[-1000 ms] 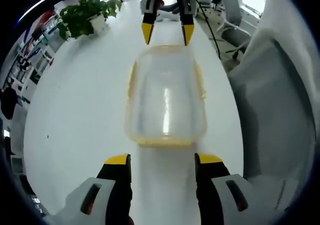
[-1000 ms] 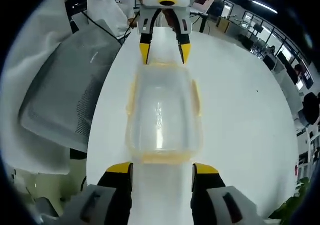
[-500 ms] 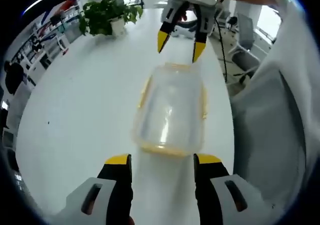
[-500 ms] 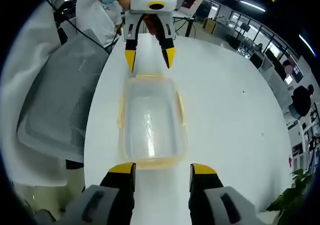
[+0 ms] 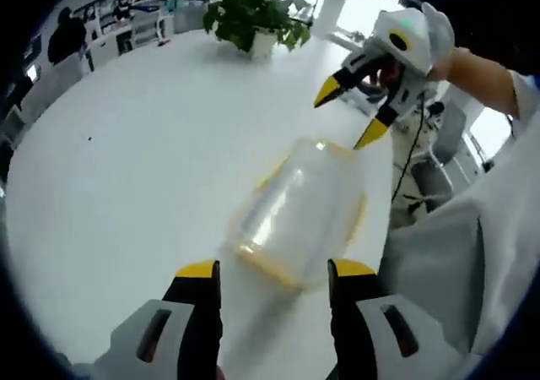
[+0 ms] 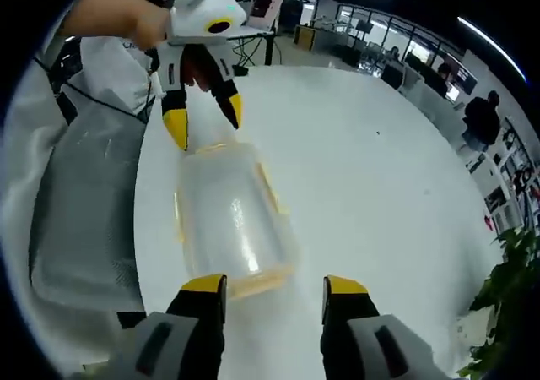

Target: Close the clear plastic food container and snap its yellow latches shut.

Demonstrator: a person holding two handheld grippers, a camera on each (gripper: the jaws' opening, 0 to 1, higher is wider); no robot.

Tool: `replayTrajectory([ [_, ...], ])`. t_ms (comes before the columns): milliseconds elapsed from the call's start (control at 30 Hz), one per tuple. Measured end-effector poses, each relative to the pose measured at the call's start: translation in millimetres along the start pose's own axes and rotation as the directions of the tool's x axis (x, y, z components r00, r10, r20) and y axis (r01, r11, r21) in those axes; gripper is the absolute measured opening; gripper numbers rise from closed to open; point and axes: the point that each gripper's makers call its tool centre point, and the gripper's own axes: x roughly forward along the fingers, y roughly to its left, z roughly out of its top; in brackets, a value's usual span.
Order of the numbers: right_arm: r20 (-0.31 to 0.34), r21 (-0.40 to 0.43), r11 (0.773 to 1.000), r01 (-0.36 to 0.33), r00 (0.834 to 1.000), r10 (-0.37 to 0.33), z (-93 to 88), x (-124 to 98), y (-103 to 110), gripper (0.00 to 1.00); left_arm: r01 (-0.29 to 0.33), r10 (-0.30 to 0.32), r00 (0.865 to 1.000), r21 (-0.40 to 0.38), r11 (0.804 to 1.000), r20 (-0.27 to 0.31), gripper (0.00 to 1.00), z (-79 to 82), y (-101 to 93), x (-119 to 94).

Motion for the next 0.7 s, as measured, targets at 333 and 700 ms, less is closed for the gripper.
replayTrajectory([
  [333,-0.005,0.243,0.970,-0.019,1.000,0.020,-0.6,5.9,6.8,0.40,-0.016,0.020,1.000,-0.185,0.983,0.016,0.48,-7.3,0.9,6.7],
  [700,0.017,0.464,0.886,-0.013,1.000,0.006,-11.3,11.9,1.8,0.33,-0.042,0.055,0.998,-0.307,0.951,0.033,0.42,-10.9,2.9,15.7],
])
